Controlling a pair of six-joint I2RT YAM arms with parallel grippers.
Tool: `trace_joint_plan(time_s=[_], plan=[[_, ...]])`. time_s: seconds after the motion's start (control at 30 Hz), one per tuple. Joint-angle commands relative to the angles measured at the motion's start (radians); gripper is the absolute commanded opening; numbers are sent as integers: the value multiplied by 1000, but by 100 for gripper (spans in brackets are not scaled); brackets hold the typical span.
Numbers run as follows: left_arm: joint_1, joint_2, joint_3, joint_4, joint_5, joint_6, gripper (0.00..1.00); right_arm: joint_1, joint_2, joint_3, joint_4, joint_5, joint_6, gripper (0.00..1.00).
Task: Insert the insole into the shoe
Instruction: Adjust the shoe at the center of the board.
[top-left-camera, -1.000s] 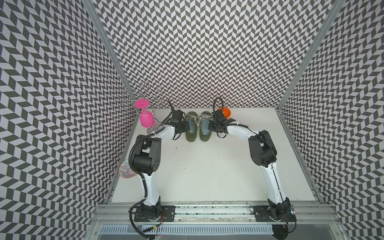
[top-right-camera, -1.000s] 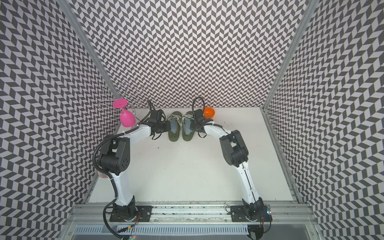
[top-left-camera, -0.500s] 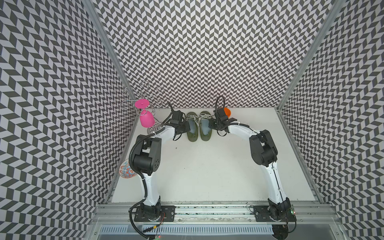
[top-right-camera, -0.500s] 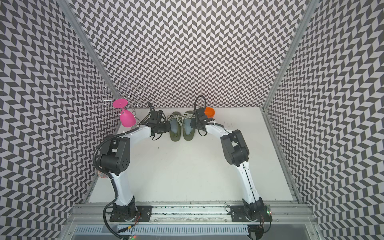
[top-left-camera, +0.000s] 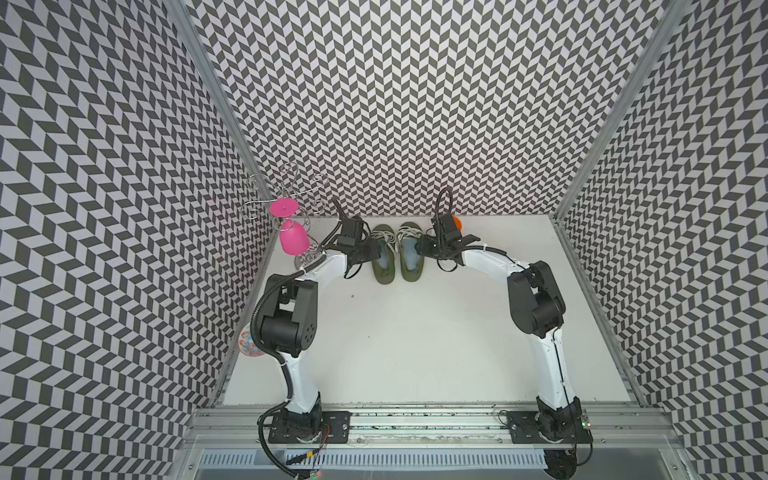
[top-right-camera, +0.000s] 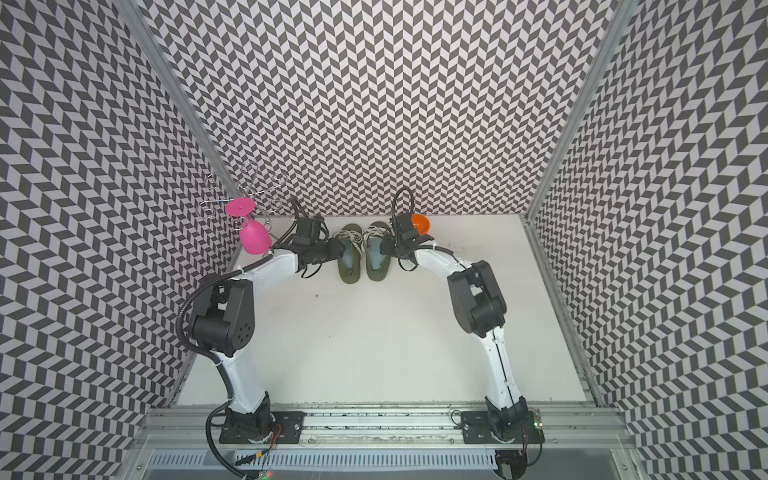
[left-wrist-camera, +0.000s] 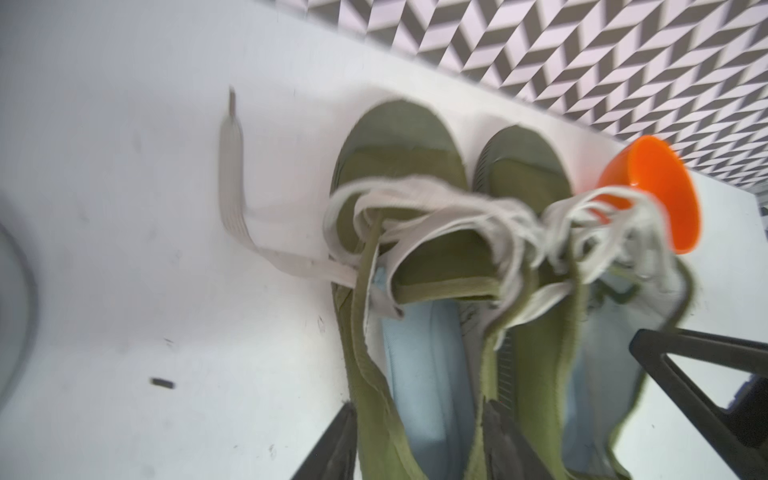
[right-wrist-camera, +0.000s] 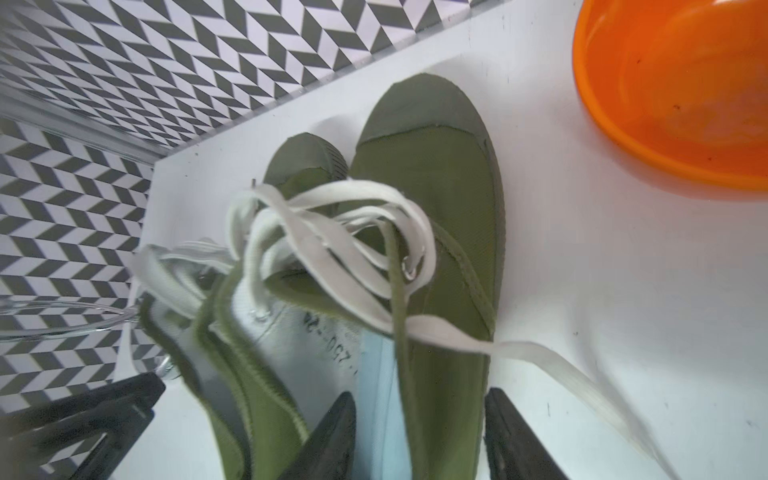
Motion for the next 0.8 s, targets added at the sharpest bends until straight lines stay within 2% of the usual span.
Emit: trace_joint_plan(time_s=[0.0, 0.07, 0.13, 0.17, 0.2, 0.4, 0.47, 0.53, 0.6, 0.67, 0.77], plan=[[6, -101, 6, -33, 0, 15, 53, -12, -136, -45, 6, -8, -38, 54], [5, -151, -24, -33, 18, 23, 54, -17, -199, -103, 1, -26, -66, 58], [2, -206, -65, -14, 38, 73, 64, -27, -273, -193, 19, -40, -119, 73], [-1, -243, -100, 11, 39, 105, 96, -39, -330, -267, 49, -60, -151, 99], [-1, -277, -133, 33, 27, 127, 99, -52, -374, -332, 80, -69, -167, 100], [68, -492, -374, 250, -211, 279, 100, -173, -651, -673, 304, 87, -213, 100], [158, -537, -469, 348, -114, 344, 100, -197, -739, -803, 440, 192, -258, 100], [199, -585, -629, 540, -181, 404, 99, -215, -807, -931, 600, 256, -324, 100], [216, -602, -792, 775, -189, 455, 100, -227, -851, -1051, 760, 333, -433, 100], [231, -562, -832, 815, -183, 423, 100, -261, -873, -1129, 874, 361, -491, 100], [232, -519, -909, 929, -190, 418, 100, -360, -874, -1178, 876, 313, -442, 100]])
